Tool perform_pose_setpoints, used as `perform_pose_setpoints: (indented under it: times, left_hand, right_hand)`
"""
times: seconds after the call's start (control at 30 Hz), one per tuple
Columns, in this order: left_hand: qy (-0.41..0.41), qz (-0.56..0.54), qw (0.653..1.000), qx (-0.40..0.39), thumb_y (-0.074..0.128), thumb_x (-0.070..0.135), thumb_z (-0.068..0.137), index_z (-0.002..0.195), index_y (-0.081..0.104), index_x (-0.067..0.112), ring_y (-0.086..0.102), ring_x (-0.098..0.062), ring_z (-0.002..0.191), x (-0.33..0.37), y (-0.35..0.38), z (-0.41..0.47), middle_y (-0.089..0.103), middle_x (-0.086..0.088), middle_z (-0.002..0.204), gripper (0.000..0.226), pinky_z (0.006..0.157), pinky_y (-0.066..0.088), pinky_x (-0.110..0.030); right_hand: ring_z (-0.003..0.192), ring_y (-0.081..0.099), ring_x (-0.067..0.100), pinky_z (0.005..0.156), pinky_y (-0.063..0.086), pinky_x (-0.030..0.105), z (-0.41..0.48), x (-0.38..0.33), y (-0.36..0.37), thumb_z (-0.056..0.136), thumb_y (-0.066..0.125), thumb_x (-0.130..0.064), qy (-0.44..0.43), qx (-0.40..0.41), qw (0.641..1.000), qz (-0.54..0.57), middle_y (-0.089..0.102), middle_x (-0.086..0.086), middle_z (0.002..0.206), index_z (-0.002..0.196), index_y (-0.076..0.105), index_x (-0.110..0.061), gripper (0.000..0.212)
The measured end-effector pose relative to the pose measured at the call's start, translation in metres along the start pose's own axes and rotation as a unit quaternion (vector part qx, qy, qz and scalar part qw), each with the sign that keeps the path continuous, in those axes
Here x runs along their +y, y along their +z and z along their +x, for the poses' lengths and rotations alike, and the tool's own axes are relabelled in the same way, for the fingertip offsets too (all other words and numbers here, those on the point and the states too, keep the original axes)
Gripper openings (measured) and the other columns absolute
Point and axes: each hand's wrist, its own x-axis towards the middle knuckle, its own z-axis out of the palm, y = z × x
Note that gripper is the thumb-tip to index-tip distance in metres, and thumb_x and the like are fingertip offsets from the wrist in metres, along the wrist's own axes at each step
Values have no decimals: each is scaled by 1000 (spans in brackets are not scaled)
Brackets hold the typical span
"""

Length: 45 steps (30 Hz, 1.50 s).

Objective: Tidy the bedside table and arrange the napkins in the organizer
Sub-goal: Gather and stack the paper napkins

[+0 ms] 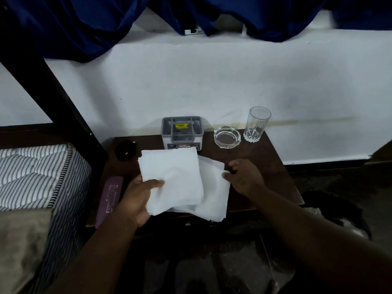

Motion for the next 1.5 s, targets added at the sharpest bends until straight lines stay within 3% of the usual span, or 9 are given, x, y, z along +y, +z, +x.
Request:
perform_pose_setpoints:
  times: [0.2, 0.4, 0.6, 0.7, 0.83, 1.1, 1.23, 1.37, 1.5]
  left_hand:
    - [1, -13, 1000, 0, 61, -12, 86, 128, 64, 0, 64, -48, 118, -1, -2, 7, 70, -22, 125, 44, 92, 57, -55]
    - [-2, -22, 1000, -8, 60, -9, 89, 132, 62, 3, 65, -44, 118, 1, -10, 13, 70, -20, 128, 45, 88, 59, -52]
    - [6, -38, 999, -15, 66, -8, 82, 134, 61, 4, 63, -45, 121, 1, -16, 19, 68, -21, 131, 54, 95, 53, -56]
    - [9, -42, 999, -8, 65, -9, 83, 134, 61, 4, 63, -45, 121, 2, -17, 18, 67, -21, 132, 53, 93, 56, -55]
    - [9, -47, 999, -10, 63, -9, 83, 134, 61, 3, 63, -45, 121, 4, -19, 16, 68, -21, 131, 53, 87, 60, -53]
    - [2, -58, 998, -15, 61, -9, 85, 136, 60, 4, 63, -44, 122, 6, -20, 14, 67, -20, 133, 53, 84, 62, -52]
    - [1, -55, 998, 3, 59, -10, 86, 134, 61, 4, 64, -45, 120, 5, -22, 15, 68, -21, 131, 50, 79, 63, -48]
    - [-7, -58, 998, -5, 59, -10, 87, 135, 61, 4, 63, -44, 121, 7, -24, 12, 67, -21, 132, 50, 75, 63, -45]
    - [-10, -61, 998, -11, 58, -11, 88, 135, 61, 6, 64, -44, 120, 9, -23, 8, 68, -19, 131, 51, 74, 63, -45]
  right_hand:
    - [120, 51, 28, 101, 45, 44, 11, -12, 14, 71, 77, -62, -22, 2, 994, -108, 54, 5, 124, 124, 61, -25, 66]
    - [119, 51, 29, 99, 43, 42, 19, -18, 23, 73, 82, -48, -28, 19, 996, -80, 55, 3, 118, 98, 64, -28, 37]
    - [95, 59, 19, 85, 48, 38, 14, -20, 29, 73, 77, -32, -85, 80, 993, 25, 56, -11, 89, 74, 56, -31, 21]
    - [72, 60, 7, 72, 52, 35, 12, -18, 33, 77, 75, -29, -100, 105, 983, 109, 62, -10, 75, 73, 56, -26, 20]
    - [64, 56, 3, 61, 45, 26, 9, -20, 32, 83, 73, -21, -80, 104, 972, 197, 63, -8, 70, 77, 56, -25, 18]
    - [90, 70, 19, 87, 59, 48, 9, -19, 35, 63, 75, -12, -52, 26, 953, 298, 71, -5, 95, 91, 60, -45, 46]
    - [85, 69, 23, 81, 61, 46, 8, -25, 22, 72, 73, 4, -41, 40, 930, 364, 73, 12, 101, 99, 64, -30, 44]
    - [77, 67, 19, 65, 59, 28, 6, -35, -16, 77, 72, 17, -38, 36, 897, 438, 70, 9, 94, 105, 65, -14, 42]
    - [74, 71, 16, 65, 62, 30, -1, -46, -62, 75, 74, 14, -41, 36, 881, 470, 71, 5, 93, 114, 66, -4, 43]
